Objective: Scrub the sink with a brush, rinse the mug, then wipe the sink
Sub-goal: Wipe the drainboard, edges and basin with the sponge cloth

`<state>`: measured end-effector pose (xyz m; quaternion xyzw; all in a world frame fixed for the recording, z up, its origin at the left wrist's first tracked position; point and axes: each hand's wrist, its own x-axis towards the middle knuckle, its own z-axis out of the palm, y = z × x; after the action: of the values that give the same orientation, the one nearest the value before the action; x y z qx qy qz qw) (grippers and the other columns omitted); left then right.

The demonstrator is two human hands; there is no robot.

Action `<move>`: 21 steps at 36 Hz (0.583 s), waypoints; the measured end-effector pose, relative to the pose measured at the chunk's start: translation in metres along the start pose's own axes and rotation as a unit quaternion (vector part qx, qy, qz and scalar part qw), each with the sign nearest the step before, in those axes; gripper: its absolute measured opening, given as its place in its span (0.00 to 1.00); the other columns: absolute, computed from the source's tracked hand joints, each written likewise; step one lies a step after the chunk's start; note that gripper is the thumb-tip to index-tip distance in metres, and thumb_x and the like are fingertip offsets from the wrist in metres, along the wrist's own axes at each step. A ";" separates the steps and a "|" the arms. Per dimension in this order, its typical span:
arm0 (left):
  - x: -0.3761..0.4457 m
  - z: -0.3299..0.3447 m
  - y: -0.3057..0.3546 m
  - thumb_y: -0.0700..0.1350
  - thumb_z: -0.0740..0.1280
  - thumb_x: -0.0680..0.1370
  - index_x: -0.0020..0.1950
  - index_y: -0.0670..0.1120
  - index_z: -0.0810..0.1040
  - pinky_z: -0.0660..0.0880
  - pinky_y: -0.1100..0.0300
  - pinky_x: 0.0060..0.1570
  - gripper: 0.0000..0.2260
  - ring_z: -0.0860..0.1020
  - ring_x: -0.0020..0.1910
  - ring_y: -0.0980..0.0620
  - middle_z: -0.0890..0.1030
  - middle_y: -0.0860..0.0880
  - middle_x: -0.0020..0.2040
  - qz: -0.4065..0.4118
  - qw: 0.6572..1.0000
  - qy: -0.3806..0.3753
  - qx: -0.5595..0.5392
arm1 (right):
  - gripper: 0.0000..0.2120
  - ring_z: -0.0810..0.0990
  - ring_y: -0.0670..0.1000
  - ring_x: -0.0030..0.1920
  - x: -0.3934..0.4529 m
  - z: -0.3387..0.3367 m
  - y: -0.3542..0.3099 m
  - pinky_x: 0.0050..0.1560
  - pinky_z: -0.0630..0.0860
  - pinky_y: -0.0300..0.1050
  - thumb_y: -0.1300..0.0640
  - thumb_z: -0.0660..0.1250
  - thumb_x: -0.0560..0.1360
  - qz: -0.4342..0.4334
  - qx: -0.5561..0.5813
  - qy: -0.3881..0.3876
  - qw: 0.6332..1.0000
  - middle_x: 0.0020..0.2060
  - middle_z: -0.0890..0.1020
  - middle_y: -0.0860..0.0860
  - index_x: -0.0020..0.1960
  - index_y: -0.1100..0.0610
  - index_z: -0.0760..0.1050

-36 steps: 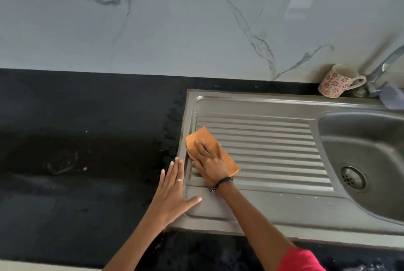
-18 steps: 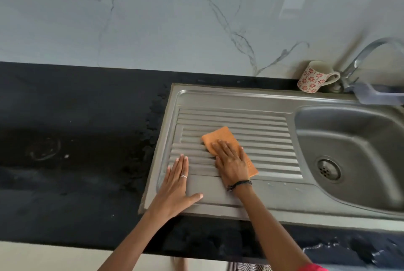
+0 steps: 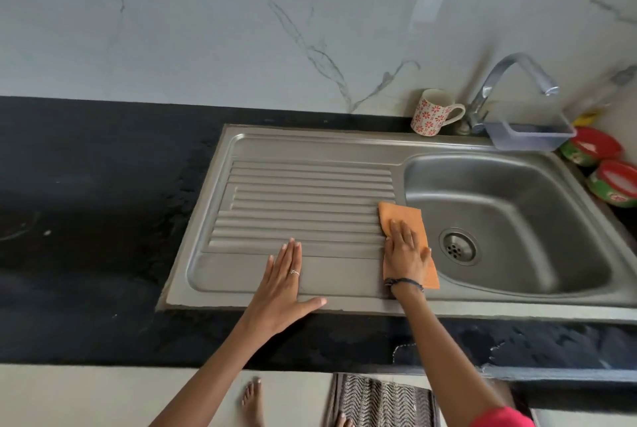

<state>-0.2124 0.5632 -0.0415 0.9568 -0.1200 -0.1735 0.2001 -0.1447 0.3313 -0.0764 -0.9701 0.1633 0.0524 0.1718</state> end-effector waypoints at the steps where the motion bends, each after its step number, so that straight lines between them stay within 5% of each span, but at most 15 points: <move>1: -0.001 0.001 0.002 0.64 0.58 0.76 0.68 0.45 0.23 0.28 0.60 0.66 0.45 0.27 0.71 0.53 0.24 0.49 0.70 0.000 1.000 0.001 0.000 | 0.22 0.55 0.50 0.74 -0.005 0.002 -0.001 0.70 0.54 0.57 0.52 0.50 0.81 0.013 0.000 0.009 1.000 0.75 0.57 0.47 0.75 0.47 0.56; 11: -0.018 -0.005 -0.011 0.64 0.58 0.76 0.68 0.45 0.23 0.27 0.61 0.65 0.46 0.27 0.70 0.54 0.24 0.49 0.70 -0.024 0.999 0.020 -0.017 | 0.16 0.65 0.60 0.64 -0.032 -0.002 -0.025 0.62 0.62 0.57 0.49 0.54 0.81 0.049 0.021 0.017 0.998 0.69 0.65 0.47 0.67 0.42 0.68; 18: -0.030 -0.014 -0.043 0.67 0.57 0.75 0.68 0.46 0.23 0.27 0.60 0.66 0.47 0.27 0.70 0.55 0.25 0.50 0.71 -0.063 0.998 0.029 -0.012 | 0.18 0.64 0.60 0.63 -0.055 0.024 -0.087 0.61 0.64 0.59 0.46 0.51 0.81 -0.088 -0.014 -0.038 0.995 0.71 0.61 0.48 0.70 0.40 0.63; 21: -0.035 -0.016 -0.057 0.73 0.47 0.65 0.66 0.48 0.21 0.26 0.60 0.66 0.48 0.26 0.69 0.56 0.24 0.52 0.70 -0.079 0.996 0.024 -0.016 | 0.18 0.63 0.60 0.64 -0.063 0.036 -0.117 0.62 0.63 0.59 0.46 0.51 0.81 -0.127 -0.027 -0.067 0.989 0.71 0.60 0.49 0.70 0.40 0.62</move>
<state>-0.2294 0.6301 -0.0416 0.9639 -0.0363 -0.1673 0.2040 -0.1661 0.4662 -0.0632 -0.9815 0.0255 0.0995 0.1617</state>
